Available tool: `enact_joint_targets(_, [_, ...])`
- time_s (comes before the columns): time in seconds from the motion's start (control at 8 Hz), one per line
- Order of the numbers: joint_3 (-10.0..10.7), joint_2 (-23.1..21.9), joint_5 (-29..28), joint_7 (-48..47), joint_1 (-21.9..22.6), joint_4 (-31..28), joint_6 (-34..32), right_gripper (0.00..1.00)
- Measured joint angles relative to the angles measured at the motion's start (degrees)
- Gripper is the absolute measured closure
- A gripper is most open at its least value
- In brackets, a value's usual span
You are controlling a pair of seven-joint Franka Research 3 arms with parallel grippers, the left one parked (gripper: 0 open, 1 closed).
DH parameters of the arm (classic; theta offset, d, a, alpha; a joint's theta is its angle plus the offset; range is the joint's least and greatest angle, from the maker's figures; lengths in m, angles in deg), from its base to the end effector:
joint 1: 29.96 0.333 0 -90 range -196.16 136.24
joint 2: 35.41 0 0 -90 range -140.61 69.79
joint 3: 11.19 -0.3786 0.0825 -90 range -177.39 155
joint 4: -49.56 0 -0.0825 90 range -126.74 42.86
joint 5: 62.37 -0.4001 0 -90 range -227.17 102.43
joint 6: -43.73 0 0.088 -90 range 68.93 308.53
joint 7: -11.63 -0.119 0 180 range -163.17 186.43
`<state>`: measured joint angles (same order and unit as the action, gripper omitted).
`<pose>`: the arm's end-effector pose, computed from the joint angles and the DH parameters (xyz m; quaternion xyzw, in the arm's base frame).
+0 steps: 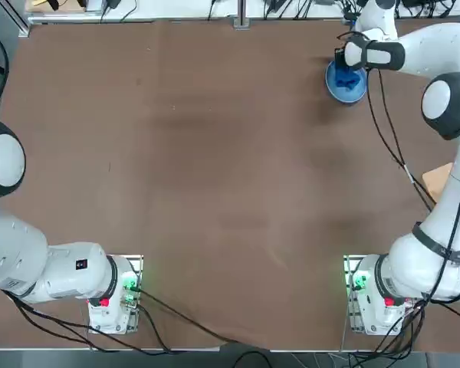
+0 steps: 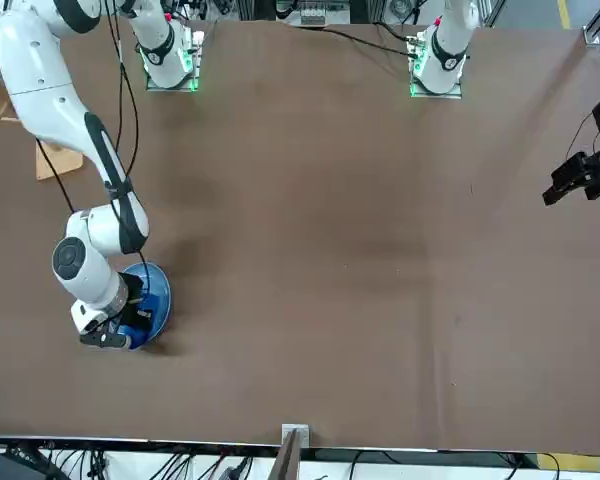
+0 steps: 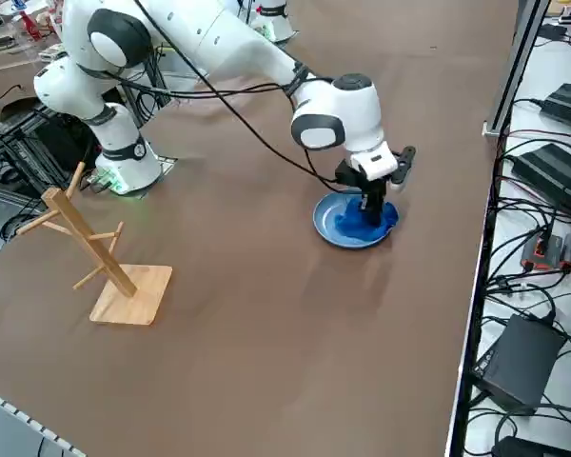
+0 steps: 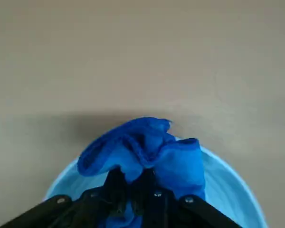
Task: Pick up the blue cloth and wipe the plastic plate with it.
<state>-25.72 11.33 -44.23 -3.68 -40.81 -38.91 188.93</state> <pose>0.7821 0.0119 0.2193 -0.9940 0.0282 -0.1052 0.0021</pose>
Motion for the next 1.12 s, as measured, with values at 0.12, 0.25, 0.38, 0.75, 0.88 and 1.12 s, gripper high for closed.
enact_joint_targets(0.12, [-0.3,-0.1,0.0,0.7,-1.0,-0.1,-0.5,0.93])
enact_joint_targets(0.25, [-0.5,-0.2,0.0,0.9,-1.6,-0.2,-1.1,0.93])
enact_joint_targets(0.38, [-0.5,-0.5,0.0,0.9,-1.9,-0.5,-2.0,0.93])
enact_joint_targets(0.75, [-0.6,-2.2,0.0,-3.1,-1.5,-0.9,-10.8,0.93])
enact_joint_targets(0.88, [-0.6,-2.8,0.0,-5.5,-0.4,-1.3,-12.9,0.93])
enact_joint_targets(1.12, [-0.5,-3.3,0.0,-10.3,2.7,-1.8,-14.6,0.93])
